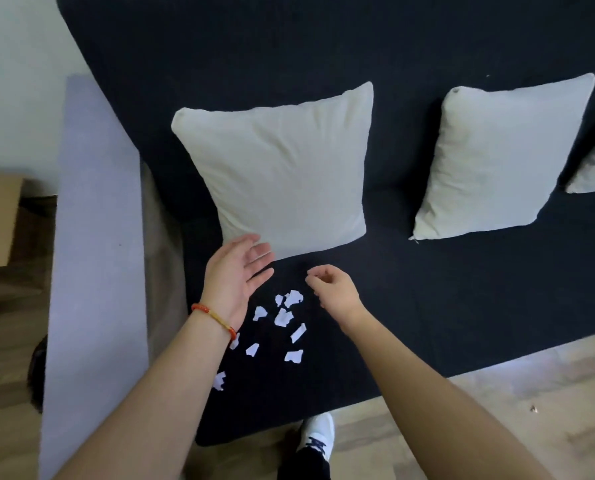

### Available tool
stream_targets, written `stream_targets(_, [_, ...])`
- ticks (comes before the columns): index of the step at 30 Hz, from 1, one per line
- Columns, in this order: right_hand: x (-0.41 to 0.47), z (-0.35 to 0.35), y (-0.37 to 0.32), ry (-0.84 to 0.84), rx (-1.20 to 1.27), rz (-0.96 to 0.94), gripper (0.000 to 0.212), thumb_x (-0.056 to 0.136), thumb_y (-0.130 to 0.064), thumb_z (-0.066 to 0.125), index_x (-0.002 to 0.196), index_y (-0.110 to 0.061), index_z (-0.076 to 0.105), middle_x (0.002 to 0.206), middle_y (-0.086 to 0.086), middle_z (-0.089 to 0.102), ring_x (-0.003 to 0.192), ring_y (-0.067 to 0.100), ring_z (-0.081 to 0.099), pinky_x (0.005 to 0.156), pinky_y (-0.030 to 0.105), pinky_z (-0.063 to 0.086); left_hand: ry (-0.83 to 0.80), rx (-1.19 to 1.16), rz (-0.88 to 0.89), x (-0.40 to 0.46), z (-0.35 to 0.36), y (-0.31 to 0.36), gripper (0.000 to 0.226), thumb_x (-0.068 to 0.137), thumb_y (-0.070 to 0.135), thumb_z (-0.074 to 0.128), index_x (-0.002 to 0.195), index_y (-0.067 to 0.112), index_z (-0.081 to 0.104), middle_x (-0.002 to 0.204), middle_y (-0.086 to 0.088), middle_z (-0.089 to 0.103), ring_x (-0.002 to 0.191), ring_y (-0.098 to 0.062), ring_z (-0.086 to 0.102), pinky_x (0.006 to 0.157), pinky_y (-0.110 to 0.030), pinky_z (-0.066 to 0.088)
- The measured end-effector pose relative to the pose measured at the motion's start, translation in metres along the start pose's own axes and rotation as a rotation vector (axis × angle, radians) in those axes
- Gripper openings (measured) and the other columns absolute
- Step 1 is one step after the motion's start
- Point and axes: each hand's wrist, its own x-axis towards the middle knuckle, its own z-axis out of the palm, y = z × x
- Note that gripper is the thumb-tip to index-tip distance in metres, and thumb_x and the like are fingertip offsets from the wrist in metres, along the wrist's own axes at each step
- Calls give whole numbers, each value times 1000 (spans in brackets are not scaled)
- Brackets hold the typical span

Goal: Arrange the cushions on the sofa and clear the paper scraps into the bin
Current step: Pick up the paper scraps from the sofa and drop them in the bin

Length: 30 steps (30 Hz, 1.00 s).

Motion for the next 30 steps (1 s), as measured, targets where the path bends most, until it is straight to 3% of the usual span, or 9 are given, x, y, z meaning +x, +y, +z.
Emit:
stream_targets(4, [18,17,15,-46,-255,-59,38,95,-31,71,131,-25,62,125,-4,59,106,12,59,80,23,46,38,185,31,12,-6,-13,19,108,16,53,113,14,72,106,-10,79,102,-24,78,91,-40,62])
stream_targets(8, [26,45,33,-77,-517,-120,60,89,-40,76,142,-30,51,138,-1,46,118,20,53,89,40,56,66,498,67,26,-40,-36,19,103,17,57,112,20,73,109,-2,77,105,-18,74,93,-37,60])
stream_targets(10, [28,57,40,-77,-650,-151,71,84,-42,80,146,-33,46,142,-2,42,128,23,43,90,43,56,68,600,46,29,-59,-50,19,101,15,59,111,24,73,110,-1,74,107,-17,71,93,-36,59])
stream_targets(14, [30,73,44,-76,-862,-209,85,77,-44,87,148,-33,42,140,0,37,127,25,39,88,47,57,74,612,-52,32,-87,-72,20,101,13,59,113,22,73,113,-6,72,109,-21,69,92,-40,59])
stream_targets(17, [31,80,46,-111,-959,-236,77,81,-33,87,144,-28,44,136,3,38,124,26,43,82,44,59,65,564,-97,27,-101,-85,18,102,14,61,112,21,74,114,-2,74,108,-19,71,96,-43,61])
stream_targets(25, [34,88,51,-224,-1052,-310,17,96,-11,68,113,-9,64,119,6,52,94,30,62,79,47,60,104,439,-187,22,-112,-105,17,105,17,57,111,20,73,112,-5,76,104,-21,74,89,-41,62])
stream_targets(30, [37,83,45,-363,-1142,-317,19,99,-8,58,112,-13,70,118,6,62,97,30,66,82,40,60,189,298,-195,14,-105,-116,17,106,14,56,111,15,72,111,-11,76,103,-25,75,85,-38,61])
